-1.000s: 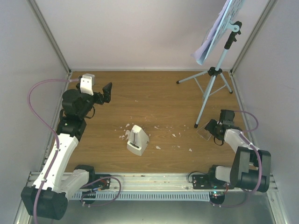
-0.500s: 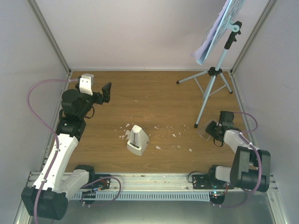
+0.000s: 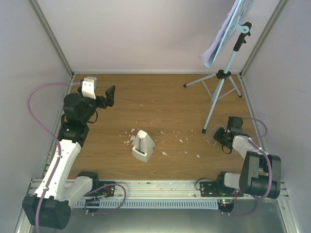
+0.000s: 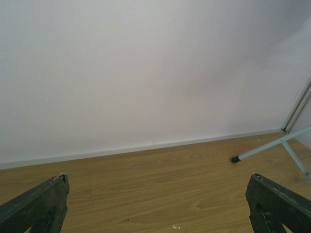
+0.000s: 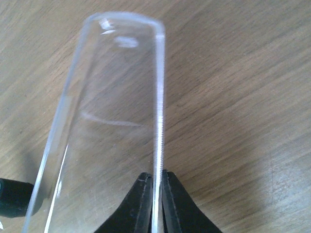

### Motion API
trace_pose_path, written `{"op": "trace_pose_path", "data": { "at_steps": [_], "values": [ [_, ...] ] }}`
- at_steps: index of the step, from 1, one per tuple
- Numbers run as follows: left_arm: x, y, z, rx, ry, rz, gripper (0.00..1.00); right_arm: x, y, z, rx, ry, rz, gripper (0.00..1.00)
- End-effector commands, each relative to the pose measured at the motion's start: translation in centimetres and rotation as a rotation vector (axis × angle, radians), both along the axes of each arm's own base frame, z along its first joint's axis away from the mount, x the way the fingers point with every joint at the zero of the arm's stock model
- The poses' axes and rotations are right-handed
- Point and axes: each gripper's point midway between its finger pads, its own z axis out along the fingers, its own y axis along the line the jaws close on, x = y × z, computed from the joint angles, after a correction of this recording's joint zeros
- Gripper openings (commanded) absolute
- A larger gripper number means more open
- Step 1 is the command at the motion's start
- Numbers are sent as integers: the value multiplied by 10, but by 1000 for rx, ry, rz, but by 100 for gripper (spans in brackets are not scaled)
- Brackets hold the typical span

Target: Pack up the instrument practice props

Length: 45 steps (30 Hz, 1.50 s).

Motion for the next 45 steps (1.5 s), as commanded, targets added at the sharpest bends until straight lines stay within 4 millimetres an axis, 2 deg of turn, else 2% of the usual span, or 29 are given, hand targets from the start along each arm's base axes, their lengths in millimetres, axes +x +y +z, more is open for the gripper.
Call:
{"op": "trace_pose_path", "data": {
  "at_steps": [1,6,10,14,16,19,21,23,28,31,37,41,45],
  "values": [
    [-4,2,22,-14,-64,2,99,-7,-5,-2,-14,16,-27,6],
    [-2,-1,18,-16,-53,-14,99,-8,-7,16,-29,-19,-38,4],
    [0,-5,14,-27,-36,-35,99,-8,-6,41,-28,-86,-48,1],
    [1,-14,10,-42,-21,-85,99,-10,6,74,16,-196,-24,1],
    [-4,-35,10,-37,-25,-193,93,-13,18,88,61,-249,-1,0],
    [-12,-77,7,3,-18,-330,87,-19,42,105,123,-294,44,0],
    [-25,-115,2,67,-6,-404,86,-22,56,114,154,-318,59,1],
    [-34,-141,4,103,3,-446,86,-24,71,122,188,-338,82,0],
    [-77,-203,15,138,25,-545,81,-20,111,129,271,-343,142,0],
    [-100,-239,-4,158,86,-547,81,-13,132,137,282,-343,165,1],
    [-114,-271,-60,214,209,-457,80,0,167,148,287,-323,205,1],
    [-115,-282,-82,252,251,-445,75,4,185,151,310,-319,233,1],
    [-116,-294,-100,267,273,-479,74,6,196,152,326,-326,251,0]
  ]
}}
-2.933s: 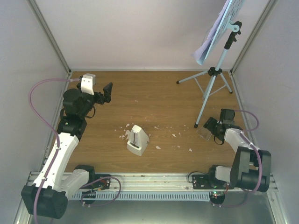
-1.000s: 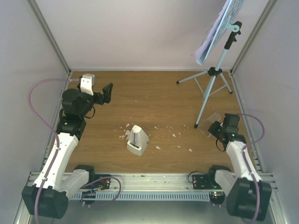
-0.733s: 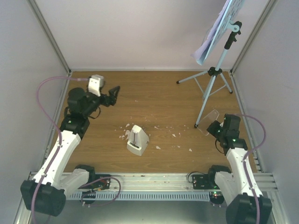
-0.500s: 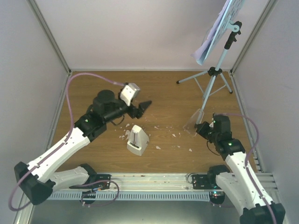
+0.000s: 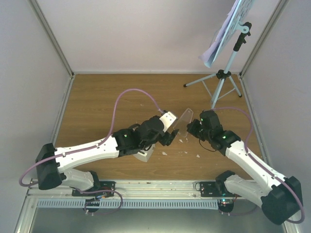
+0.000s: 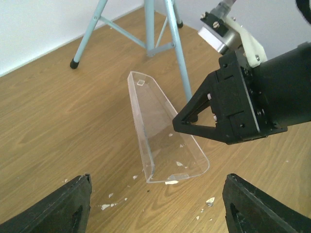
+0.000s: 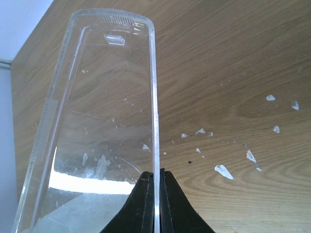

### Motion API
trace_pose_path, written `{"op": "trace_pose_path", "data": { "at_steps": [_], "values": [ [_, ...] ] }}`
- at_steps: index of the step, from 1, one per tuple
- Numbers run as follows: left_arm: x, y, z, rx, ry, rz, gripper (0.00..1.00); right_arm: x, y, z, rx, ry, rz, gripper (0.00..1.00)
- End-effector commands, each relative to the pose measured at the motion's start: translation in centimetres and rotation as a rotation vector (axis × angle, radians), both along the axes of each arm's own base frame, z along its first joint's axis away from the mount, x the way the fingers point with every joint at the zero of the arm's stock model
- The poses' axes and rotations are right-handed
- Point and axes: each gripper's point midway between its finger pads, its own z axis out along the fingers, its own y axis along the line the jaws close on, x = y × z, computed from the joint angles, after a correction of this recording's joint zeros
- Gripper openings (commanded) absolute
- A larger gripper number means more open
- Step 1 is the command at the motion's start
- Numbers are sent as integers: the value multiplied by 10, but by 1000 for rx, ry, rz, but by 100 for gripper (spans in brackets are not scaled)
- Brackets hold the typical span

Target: Pack up the instrument practice props

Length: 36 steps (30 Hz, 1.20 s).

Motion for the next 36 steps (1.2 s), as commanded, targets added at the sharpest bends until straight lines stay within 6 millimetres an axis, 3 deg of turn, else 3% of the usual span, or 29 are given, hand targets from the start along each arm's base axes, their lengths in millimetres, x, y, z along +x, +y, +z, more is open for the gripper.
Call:
{"op": "trace_pose_path", "data": {
  "at_steps": [1,6,11,15,24,30,36],
  "values": [
    [6,-8,-8,-15,-7,33,74,11,12,16,40,-49,-15,1],
    [13,-15,-36,91,0,36,65,11,15,12,35,-43,-5,0],
    [17,-17,-51,142,-3,42,53,10,15,10,29,-44,1,0],
    [20,-16,-50,142,-16,61,46,11,16,9,27,-44,5,0],
    [27,-9,-36,108,-78,101,51,11,20,4,32,-39,21,1],
    [29,-12,-34,119,-99,91,35,9,20,2,38,-34,26,1],
    [30,-15,-35,131,-105,80,29,9,21,2,46,-32,24,0]
  ]
}}
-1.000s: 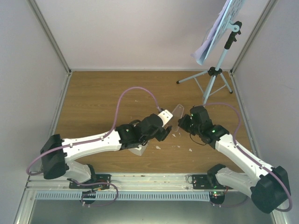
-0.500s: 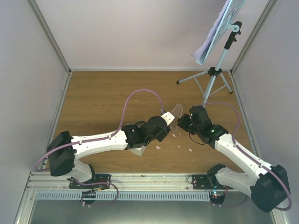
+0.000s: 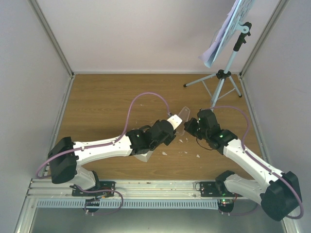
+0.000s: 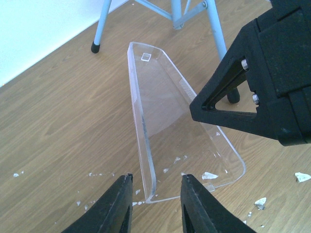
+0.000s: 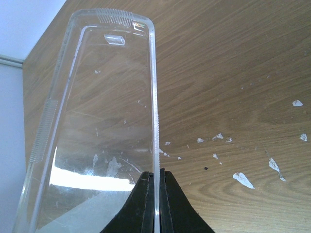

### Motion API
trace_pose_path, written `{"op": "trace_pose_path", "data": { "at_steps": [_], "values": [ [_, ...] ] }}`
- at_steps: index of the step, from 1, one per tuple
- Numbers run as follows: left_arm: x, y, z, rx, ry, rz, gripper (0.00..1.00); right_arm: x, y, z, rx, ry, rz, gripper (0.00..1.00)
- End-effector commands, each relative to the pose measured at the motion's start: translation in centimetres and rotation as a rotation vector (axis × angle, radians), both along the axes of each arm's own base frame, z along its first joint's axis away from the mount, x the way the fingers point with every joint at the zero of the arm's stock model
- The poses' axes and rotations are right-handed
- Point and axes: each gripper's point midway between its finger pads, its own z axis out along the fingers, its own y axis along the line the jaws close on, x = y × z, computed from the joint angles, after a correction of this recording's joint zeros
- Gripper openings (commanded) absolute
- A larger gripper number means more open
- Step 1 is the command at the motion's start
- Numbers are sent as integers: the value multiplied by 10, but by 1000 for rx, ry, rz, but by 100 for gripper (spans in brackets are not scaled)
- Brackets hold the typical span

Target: Pack up the instrument practice props

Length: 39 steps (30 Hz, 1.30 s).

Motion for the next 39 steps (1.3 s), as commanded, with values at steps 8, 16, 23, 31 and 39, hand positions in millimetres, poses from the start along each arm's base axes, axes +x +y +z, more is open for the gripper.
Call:
{"op": "trace_pose_path", "data": {
  "at_steps": [8,16,23,31,39],
  "values": [
    [7,-11,16,-17,-74,-11,21,-1,5,-2,16,-1,7,0],
    [8,-12,13,0,-81,-13,14,-2,5,-2,23,-1,7,0],
    [9,-13,11,4,-79,-13,3,-3,6,-3,25,-1,18,0],
    [6,-13,10,-16,-78,-28,0,-7,6,10,54,-65,34,20],
    [12,-14,14,-74,-34,-41,0,-18,-6,32,32,-154,55,55]
  ]
}}
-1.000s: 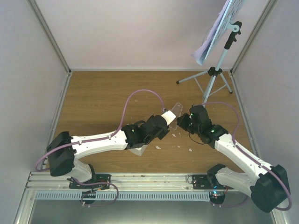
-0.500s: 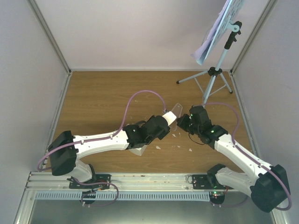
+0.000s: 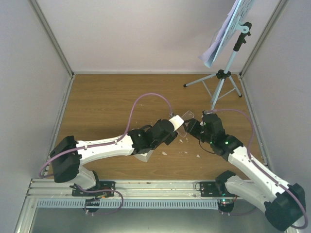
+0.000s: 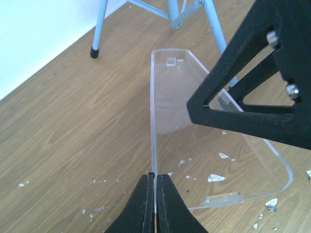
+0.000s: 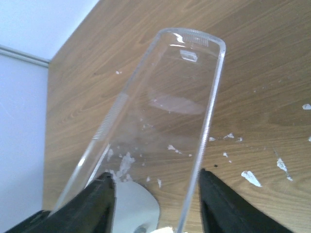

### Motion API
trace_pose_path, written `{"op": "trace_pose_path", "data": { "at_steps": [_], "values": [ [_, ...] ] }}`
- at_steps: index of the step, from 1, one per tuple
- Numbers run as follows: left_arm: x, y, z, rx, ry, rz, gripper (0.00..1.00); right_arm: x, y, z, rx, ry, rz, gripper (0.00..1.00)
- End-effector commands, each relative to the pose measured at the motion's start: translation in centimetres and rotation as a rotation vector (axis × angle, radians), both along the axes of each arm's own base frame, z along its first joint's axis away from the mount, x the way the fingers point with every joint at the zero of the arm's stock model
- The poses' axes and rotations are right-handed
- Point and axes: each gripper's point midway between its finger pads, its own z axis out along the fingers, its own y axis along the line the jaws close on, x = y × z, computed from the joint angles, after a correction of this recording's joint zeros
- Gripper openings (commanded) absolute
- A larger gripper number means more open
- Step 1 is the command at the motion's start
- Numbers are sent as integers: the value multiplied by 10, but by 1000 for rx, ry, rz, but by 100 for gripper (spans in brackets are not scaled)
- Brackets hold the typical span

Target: Pack up the instrument practice props

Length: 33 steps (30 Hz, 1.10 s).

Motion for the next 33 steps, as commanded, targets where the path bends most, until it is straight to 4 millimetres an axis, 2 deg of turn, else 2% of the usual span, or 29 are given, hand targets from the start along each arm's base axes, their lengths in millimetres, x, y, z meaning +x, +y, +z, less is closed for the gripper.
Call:
{"op": "trace_pose_path", "data": {
  "at_steps": [1,4,9,14,17,22,27,33],
  "values": [
    [8,-9,21,-141,18,-21,0,-8,-6,24,-15,-100,21,61],
    [14,-4,29,-232,75,-37,0,-11,-18,50,-39,-193,5,73],
    [18,6,55,-444,203,-88,0,-17,-26,117,5,-427,16,81],
    [24,38,89,-702,312,-133,0,-17,-14,153,70,-543,132,90],
    [19,53,104,-811,368,-177,0,-21,-5,176,150,-643,216,99],
    [-2,71,127,-949,442,-253,0,-44,6,230,267,-912,342,99],
    [-32,76,154,-1071,500,-373,0,-62,16,254,348,-1023,442,100],
    [-49,86,176,-1213,528,-438,0,-67,16,252,429,-1040,426,100]
  ]
}}
